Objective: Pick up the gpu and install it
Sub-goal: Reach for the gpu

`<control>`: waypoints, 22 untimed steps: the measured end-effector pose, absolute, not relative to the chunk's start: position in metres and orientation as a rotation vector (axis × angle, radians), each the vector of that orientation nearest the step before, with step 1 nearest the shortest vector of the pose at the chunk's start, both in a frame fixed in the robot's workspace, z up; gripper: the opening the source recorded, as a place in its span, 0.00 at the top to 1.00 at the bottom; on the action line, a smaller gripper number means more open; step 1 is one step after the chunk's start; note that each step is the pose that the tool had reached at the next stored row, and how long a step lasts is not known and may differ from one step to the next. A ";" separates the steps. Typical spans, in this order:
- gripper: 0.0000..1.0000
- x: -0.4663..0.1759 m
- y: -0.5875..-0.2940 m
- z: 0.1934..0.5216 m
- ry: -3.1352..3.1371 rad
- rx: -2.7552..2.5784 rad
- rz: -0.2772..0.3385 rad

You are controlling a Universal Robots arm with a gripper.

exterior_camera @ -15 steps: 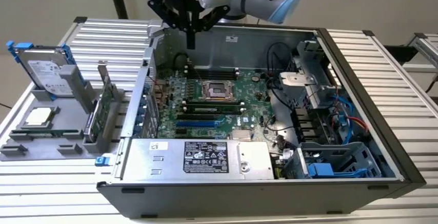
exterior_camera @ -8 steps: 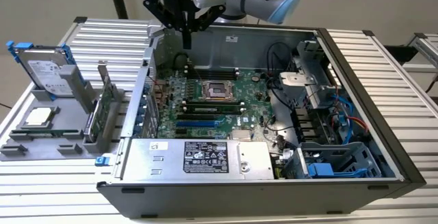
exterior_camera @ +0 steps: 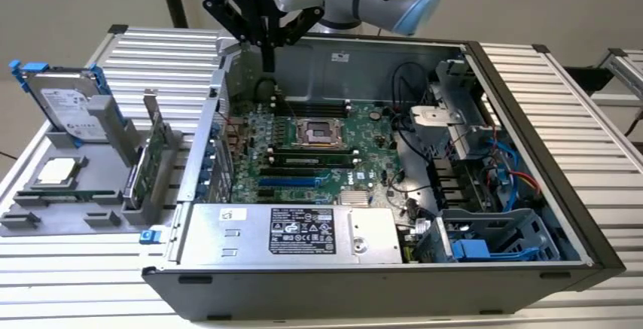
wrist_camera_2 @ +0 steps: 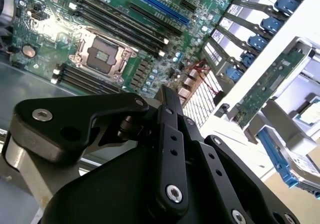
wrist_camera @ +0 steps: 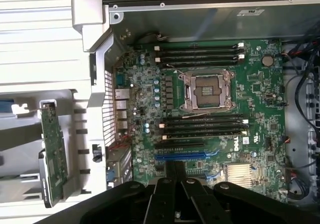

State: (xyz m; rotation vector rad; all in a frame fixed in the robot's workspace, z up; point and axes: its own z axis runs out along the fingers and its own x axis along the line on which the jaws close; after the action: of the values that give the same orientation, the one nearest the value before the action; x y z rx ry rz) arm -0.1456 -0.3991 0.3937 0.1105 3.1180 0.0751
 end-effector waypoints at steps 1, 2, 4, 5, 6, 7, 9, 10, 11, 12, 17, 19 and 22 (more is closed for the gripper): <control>1.00 -0.147 -0.399 0.394 3.118 0.110 0.075; 1.00 -0.148 -0.399 0.394 3.118 0.110 0.075; 1.00 -0.150 -0.399 0.394 3.118 0.110 0.075; 1.00 -0.151 -0.399 0.394 3.118 0.110 0.075; 1.00 -0.152 -0.399 0.394 3.118 0.110 0.075; 1.00 -0.153 -0.399 0.394 3.118 0.110 0.075; 1.00 -0.155 -0.399 0.394 3.118 0.110 0.075; 1.00 -0.156 -0.399 0.394 3.118 0.110 0.075; 1.00 -0.157 -0.399 0.394 3.118 0.110 0.075; 1.00 -0.158 -0.399 0.394 3.118 0.110 0.075; 1.00 -0.164 -0.400 0.394 3.118 0.110 0.075; 1.00 -0.166 -0.400 0.394 3.118 0.110 0.075; 1.00 -0.169 -0.400 0.394 3.118 0.110 0.075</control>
State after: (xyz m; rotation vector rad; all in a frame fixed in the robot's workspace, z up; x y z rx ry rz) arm -0.1689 -0.3997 0.3937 0.1105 3.1180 0.0750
